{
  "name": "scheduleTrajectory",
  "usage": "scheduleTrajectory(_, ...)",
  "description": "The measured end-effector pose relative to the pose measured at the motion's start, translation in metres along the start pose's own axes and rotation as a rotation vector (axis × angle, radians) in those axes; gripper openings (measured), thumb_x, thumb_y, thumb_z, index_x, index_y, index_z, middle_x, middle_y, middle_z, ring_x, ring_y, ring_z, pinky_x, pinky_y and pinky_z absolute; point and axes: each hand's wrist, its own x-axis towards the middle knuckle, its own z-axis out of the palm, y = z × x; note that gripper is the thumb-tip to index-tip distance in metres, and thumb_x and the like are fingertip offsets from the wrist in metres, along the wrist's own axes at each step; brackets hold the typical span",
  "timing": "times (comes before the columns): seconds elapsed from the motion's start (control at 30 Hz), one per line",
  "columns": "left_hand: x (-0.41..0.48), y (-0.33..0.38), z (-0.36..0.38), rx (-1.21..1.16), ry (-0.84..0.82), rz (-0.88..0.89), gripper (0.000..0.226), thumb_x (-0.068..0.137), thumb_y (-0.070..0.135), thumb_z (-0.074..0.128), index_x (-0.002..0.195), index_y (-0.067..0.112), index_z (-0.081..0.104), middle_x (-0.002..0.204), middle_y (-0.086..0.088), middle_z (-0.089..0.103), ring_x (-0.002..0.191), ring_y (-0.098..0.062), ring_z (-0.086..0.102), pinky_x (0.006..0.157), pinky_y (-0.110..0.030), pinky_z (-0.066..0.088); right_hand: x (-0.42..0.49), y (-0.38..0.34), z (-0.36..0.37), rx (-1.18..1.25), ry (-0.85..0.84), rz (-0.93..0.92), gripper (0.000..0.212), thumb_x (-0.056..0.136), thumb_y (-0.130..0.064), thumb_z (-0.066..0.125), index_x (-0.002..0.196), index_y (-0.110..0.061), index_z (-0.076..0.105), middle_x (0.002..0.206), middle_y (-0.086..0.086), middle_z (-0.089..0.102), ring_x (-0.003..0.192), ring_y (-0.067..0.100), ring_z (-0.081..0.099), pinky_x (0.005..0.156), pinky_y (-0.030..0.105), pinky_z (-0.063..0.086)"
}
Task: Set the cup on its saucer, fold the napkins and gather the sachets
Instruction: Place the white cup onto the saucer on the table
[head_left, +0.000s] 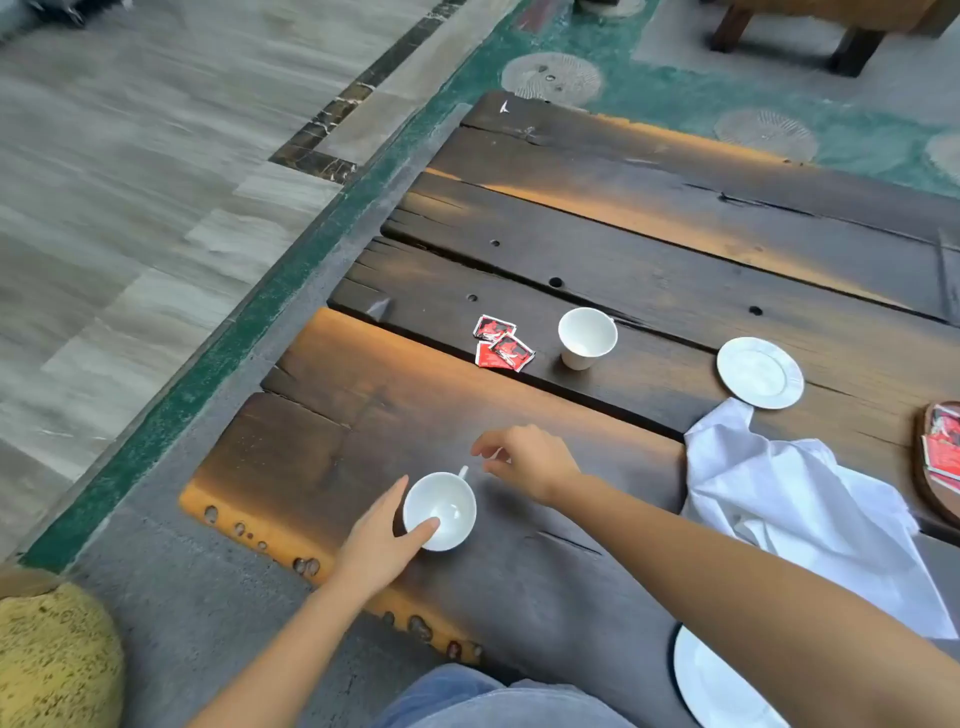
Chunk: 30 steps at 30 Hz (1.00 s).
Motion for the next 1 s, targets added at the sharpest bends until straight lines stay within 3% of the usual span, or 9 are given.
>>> scheduleTrajectory(0.13, 0.005, -0.010, -0.002, -0.196, -0.128, -0.064, 0.063, 0.083, 0.039, 0.066, 0.140, 0.031, 0.040, 0.138, 0.003, 0.055, 0.122, -0.020, 0.055, 0.100, -0.035, 0.044, 0.011, -0.005, 0.007, -0.056, -0.028, -0.017, 0.025, 0.094, -0.023, 0.052, 0.115, -0.031, 0.064, 0.119, -0.007, 0.068, 0.106, 0.020, 0.062, 0.082, 0.034, 0.052)
scheduleTrajectory(0.3, 0.006, -0.017, -0.003, -0.142, -0.091, -0.089, 0.052, 0.080, 0.036, 0.070, 0.129, 0.028, 0.054, 0.106, 0.002, 0.074, 0.105, -0.014, 0.065, 0.090, -0.033, 0.050, 0.026, -0.008, 0.018, -0.115, -0.163, -0.051, 0.029, 0.097, -0.022, 0.048, 0.121, -0.029, 0.064, 0.132, -0.006, 0.061, 0.118, 0.023, 0.056, 0.091, 0.041, 0.053)
scheduleTrajectory(0.43, 0.006, -0.021, -0.005, -0.191, -0.113, -0.120, 0.044, 0.083, 0.030, 0.069, 0.125, 0.020, 0.058, 0.087, 0.000, 0.077, 0.084, -0.010, 0.071, 0.087, -0.031, 0.053, 0.034, -0.009, 0.023, -0.104, -0.211, -0.046, 0.025, 0.095, -0.024, 0.050, 0.112, -0.028, 0.069, 0.124, -0.004, 0.066, 0.110, 0.023, 0.059, 0.087, 0.043, 0.055)
scheduleTrajectory(0.63, 0.012, -0.027, -0.007, -0.301, -0.152, -0.144, 0.043, 0.087, 0.024, 0.065, 0.129, 0.019, 0.057, 0.088, -0.004, 0.077, 0.078, -0.013, 0.073, 0.091, -0.031, 0.053, 0.033, -0.005, 0.026, -0.046, -0.207, 0.003, 0.019, 0.092, -0.028, 0.054, 0.102, -0.030, 0.070, 0.114, -0.004, 0.069, 0.103, 0.021, 0.061, 0.084, 0.043, 0.055)
scheduleTrajectory(0.73, 0.013, -0.027, -0.005, -0.339, -0.179, -0.131, 0.041, 0.088, 0.019, 0.064, 0.128, 0.015, 0.058, 0.090, -0.008, 0.077, 0.082, -0.019, 0.073, 0.094, -0.041, 0.054, 0.029, 0.002, 0.027, -0.016, -0.221, 0.039, 0.015, 0.091, -0.032, 0.056, 0.100, -0.031, 0.068, 0.110, -0.004, 0.068, 0.101, 0.021, 0.060, 0.083, 0.041, 0.054)
scheduleTrajectory(1.0, 0.019, -0.017, 0.000, -0.252, -0.178, -0.036, 0.032, 0.094, 0.013, 0.049, 0.121, 0.020, 0.065, 0.107, -0.004, 0.073, 0.080, -0.015, 0.073, 0.091, -0.042, 0.055, 0.013, 0.018, 0.027, 0.187, -0.252, 0.122, 0.014, 0.086, -0.031, 0.067, 0.094, -0.021, 0.073, 0.103, 0.001, 0.072, 0.096, 0.018, 0.063, 0.090, 0.039, 0.053)
